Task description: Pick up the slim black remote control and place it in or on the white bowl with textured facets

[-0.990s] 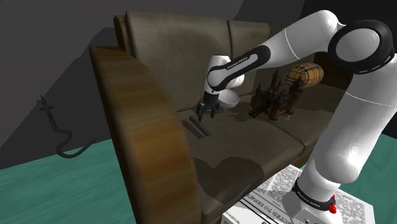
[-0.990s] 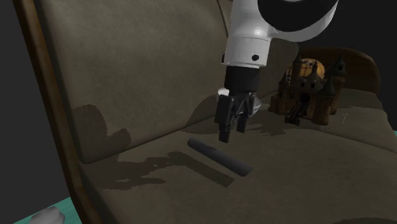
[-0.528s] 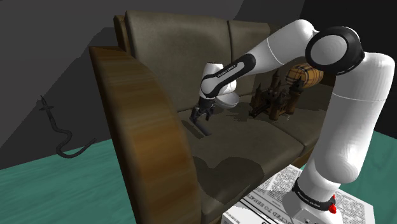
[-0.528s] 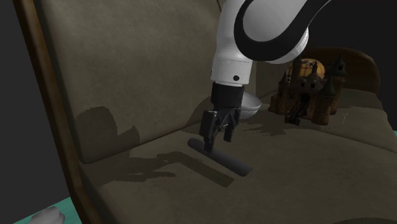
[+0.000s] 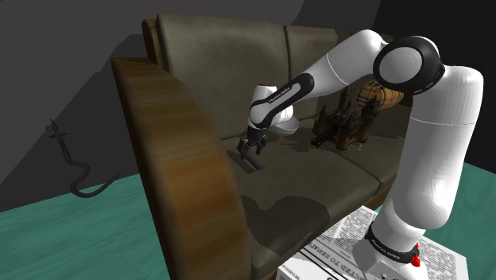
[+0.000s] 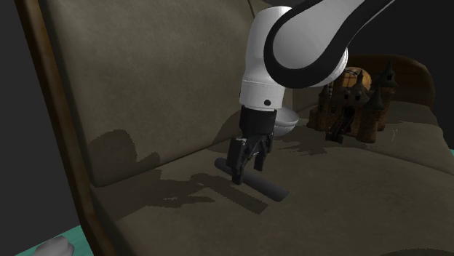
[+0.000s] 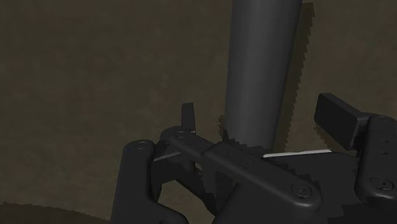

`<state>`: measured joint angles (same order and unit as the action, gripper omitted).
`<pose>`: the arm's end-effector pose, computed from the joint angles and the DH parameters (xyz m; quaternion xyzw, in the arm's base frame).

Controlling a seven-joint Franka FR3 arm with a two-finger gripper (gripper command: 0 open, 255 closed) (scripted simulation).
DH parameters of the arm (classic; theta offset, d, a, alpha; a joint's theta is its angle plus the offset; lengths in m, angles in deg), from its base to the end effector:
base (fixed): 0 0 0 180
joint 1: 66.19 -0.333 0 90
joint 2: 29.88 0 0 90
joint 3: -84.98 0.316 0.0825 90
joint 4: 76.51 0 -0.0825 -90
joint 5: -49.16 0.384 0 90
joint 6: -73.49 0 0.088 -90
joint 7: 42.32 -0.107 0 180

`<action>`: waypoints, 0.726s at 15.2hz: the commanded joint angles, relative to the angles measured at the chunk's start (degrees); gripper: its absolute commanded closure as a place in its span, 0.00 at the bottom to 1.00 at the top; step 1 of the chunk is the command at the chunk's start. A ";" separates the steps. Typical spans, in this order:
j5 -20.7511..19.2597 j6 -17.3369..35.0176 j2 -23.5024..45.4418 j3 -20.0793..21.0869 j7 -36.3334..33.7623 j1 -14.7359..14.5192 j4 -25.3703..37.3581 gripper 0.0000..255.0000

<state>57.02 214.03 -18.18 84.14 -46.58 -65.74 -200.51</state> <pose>0.5687 -0.0127 0.3093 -0.9932 0.0990 -0.0410 0.0454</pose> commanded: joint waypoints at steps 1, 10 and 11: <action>0.00 0.04 0.02 0.00 0.00 0.00 -0.01 0.00; 0.00 0.06 0.24 0.02 -0.05 -0.03 0.17 1.00; 0.02 0.30 0.28 0.05 -0.08 -0.07 -0.02 1.00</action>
<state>56.96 214.19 -18.33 83.89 -46.67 -65.58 -200.46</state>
